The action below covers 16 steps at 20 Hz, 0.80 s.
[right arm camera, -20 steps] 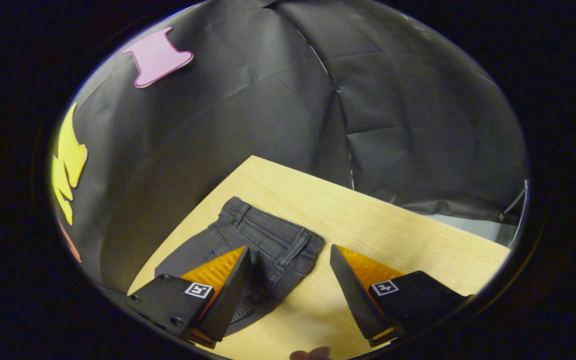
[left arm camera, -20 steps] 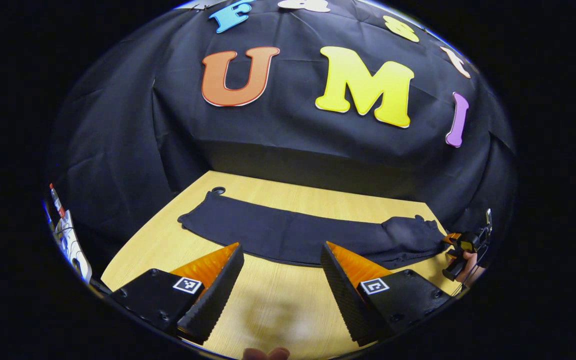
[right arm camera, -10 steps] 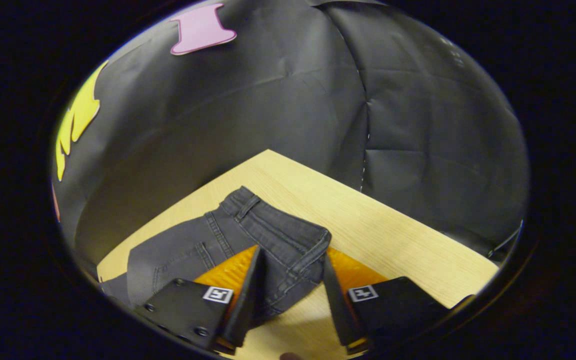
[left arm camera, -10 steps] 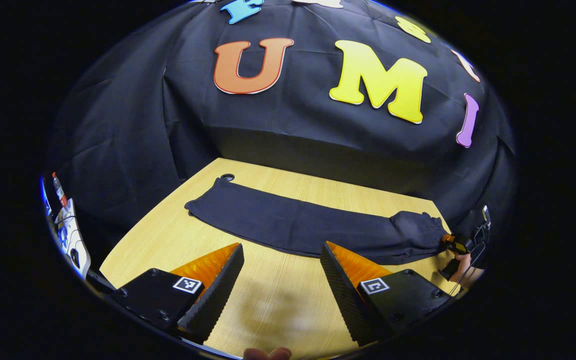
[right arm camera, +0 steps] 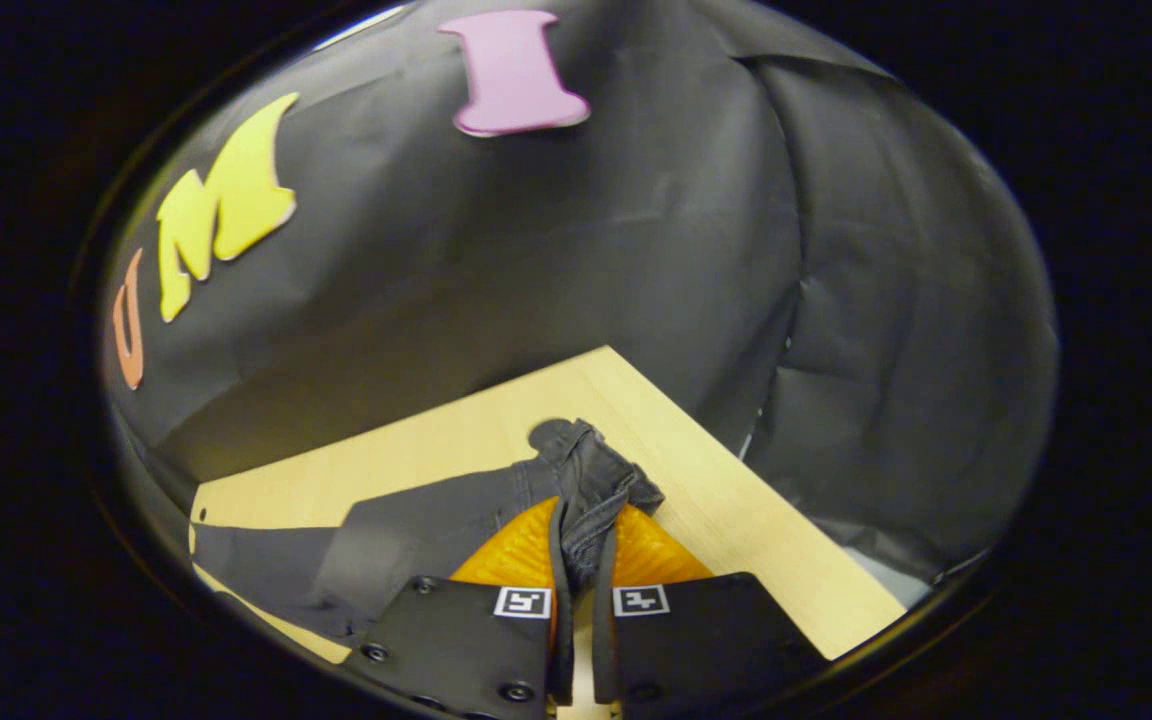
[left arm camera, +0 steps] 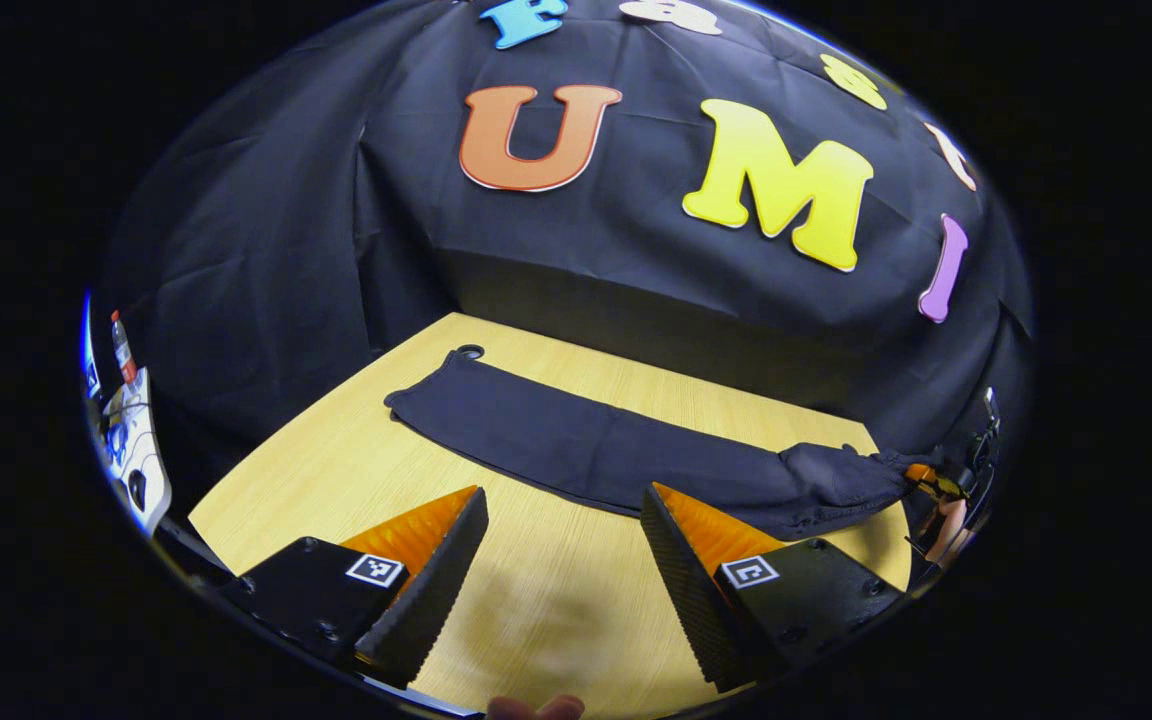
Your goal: Grasp the waist and the cuffs of the jeans and fold them to make the two legs overlap; first hold the waist and fold one-third of the jeans toward the cuffs, then hold the cuffs and fold the remaining one-third in the same direction to finish folding.
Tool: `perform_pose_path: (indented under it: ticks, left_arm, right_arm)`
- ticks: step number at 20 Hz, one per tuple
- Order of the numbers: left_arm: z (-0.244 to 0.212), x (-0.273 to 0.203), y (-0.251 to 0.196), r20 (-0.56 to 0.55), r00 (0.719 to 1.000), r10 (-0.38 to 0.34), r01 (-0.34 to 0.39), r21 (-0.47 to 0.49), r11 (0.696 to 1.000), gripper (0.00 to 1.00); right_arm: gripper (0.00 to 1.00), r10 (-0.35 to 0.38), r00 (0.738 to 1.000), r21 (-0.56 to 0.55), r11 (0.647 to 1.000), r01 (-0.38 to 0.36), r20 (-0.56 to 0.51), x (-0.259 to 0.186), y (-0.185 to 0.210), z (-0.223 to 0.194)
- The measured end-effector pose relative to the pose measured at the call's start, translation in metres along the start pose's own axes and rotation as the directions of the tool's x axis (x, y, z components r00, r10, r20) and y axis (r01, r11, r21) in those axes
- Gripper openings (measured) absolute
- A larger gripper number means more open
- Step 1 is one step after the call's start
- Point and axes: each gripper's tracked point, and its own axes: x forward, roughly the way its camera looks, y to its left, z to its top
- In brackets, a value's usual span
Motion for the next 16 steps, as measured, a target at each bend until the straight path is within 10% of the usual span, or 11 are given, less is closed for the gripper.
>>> perform_pose_path:
  ticks: [9, 16]
  left_arm:
    - [-0.005, -0.024, 0.06, 0.013, 0.997, 0.072, -0.069, -0.168, 0.983, 0.99]
    - [-0.009, -0.065, 0.122, 0.006, 0.989, 0.15, -0.145, -0.218, 0.965, 0.99]
  right_arm:
    - [0.08, 0.326, 0.938, -0.141, 0.94, -0.309, 0.119, -0.077, 0.236, 0.045]
    - [0.08, 0.47, 0.881, -0.259, 0.846, -0.466, -0.05, -0.09, 0.397, -0.089]
